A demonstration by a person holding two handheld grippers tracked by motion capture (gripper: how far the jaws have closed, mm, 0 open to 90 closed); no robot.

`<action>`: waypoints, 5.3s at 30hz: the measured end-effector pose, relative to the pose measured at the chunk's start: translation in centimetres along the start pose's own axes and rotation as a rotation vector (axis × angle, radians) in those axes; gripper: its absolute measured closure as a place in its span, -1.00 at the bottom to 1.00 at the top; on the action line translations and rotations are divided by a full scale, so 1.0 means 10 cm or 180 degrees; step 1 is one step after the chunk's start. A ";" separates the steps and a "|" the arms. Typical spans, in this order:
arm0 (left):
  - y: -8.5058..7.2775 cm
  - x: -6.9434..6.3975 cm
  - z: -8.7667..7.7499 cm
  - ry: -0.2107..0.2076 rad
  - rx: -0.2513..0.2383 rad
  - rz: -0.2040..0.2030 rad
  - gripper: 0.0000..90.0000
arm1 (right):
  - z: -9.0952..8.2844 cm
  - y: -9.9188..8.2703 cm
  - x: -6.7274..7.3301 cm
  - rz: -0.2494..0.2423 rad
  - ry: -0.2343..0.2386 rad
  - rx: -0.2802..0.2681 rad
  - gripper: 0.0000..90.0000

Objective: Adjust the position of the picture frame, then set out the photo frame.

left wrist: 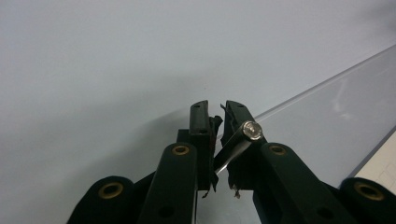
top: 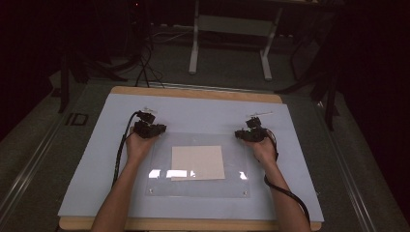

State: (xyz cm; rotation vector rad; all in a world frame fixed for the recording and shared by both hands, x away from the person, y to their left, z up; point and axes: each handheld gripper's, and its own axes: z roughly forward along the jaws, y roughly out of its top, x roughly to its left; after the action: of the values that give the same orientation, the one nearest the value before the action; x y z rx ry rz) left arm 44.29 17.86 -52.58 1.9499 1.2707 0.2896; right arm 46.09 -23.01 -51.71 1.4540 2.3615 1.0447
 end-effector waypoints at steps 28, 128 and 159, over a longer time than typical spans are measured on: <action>-0.21 0.03 -0.34 -0.0183 -0.0684 0.0045 0.04 | -0.13 -0.08 0.04 -0.0309 -0.0190 -0.0257 0.66; 0.10 0.20 0.02 -0.0143 -0.0446 -0.0797 0.88 | -0.98 0.11 0.75 -0.0605 0.0572 -0.0574 0.31; 0.11 0.21 0.03 -0.0169 -0.0441 -0.0845 0.87 | -1.27 -0.21 1.35 -0.1094 0.0757 -0.0532 1.00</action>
State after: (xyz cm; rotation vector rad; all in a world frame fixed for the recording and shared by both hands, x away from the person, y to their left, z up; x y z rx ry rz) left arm 46.17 19.29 -52.48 1.6403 1.4173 0.1853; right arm 31.59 -18.28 -40.99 0.8676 2.4877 1.3368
